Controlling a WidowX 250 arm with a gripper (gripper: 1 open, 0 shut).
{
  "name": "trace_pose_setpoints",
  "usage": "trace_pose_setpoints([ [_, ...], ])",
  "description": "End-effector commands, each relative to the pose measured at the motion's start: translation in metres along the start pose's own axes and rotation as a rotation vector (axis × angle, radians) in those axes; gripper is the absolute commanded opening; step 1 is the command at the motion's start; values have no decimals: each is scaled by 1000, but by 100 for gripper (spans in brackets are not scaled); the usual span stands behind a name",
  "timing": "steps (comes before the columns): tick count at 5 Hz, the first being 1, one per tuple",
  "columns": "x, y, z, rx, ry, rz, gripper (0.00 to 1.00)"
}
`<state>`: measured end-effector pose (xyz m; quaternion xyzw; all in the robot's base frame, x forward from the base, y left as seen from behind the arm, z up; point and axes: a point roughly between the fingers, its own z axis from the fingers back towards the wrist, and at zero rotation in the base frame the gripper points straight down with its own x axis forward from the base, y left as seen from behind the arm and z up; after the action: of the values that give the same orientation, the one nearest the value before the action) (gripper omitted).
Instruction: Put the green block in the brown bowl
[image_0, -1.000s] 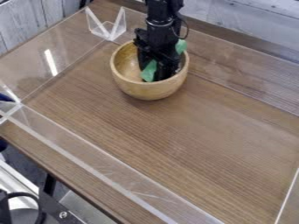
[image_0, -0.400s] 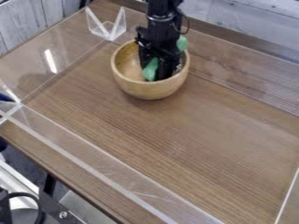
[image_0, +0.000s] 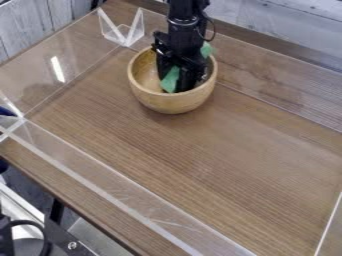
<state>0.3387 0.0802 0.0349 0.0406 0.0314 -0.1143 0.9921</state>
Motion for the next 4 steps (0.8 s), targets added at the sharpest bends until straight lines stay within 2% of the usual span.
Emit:
trace_pose_setpoints([
  [1, 6, 10, 19, 23, -46, -5, 0],
  [3, 9, 10, 4, -22, -51, -10, 0],
  [4, 12, 16, -1, -12, -64, -19, 0],
])
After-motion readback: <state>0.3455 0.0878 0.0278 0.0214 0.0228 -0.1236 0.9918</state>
